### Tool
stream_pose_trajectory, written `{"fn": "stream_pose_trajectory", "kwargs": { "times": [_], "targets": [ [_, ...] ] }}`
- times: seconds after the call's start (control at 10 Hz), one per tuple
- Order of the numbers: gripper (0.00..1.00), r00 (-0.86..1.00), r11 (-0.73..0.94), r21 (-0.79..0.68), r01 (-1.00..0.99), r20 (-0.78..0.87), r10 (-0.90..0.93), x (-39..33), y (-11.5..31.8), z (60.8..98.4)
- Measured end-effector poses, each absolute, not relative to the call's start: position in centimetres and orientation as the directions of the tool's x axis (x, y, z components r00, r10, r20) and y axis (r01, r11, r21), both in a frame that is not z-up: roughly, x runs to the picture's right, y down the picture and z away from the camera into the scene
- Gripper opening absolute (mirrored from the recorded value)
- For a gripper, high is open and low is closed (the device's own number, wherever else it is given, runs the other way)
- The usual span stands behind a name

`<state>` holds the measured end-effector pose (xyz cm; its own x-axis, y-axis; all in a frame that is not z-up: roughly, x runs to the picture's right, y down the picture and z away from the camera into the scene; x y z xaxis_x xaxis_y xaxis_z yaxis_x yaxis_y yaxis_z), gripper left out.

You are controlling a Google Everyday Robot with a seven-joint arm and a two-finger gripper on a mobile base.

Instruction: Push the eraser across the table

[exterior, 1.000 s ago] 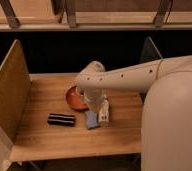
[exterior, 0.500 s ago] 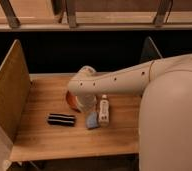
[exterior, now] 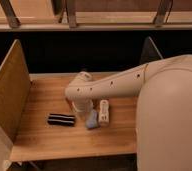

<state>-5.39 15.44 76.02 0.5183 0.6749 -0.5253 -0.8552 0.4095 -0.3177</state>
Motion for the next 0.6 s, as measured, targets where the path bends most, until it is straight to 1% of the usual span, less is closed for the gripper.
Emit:
{"fn": "stream_pose_trajectory", "kwargs": {
  "times": [0.3,0.6],
  "targets": [
    [0.00,0.527,0.416,-0.324,-0.850,-0.526,0.667,-5.7,15.6,76.2],
    [0.00,0.612,0.458,-0.405,-0.791,-0.522,0.595,-10.0,17.9,78.2]
  ]
}}
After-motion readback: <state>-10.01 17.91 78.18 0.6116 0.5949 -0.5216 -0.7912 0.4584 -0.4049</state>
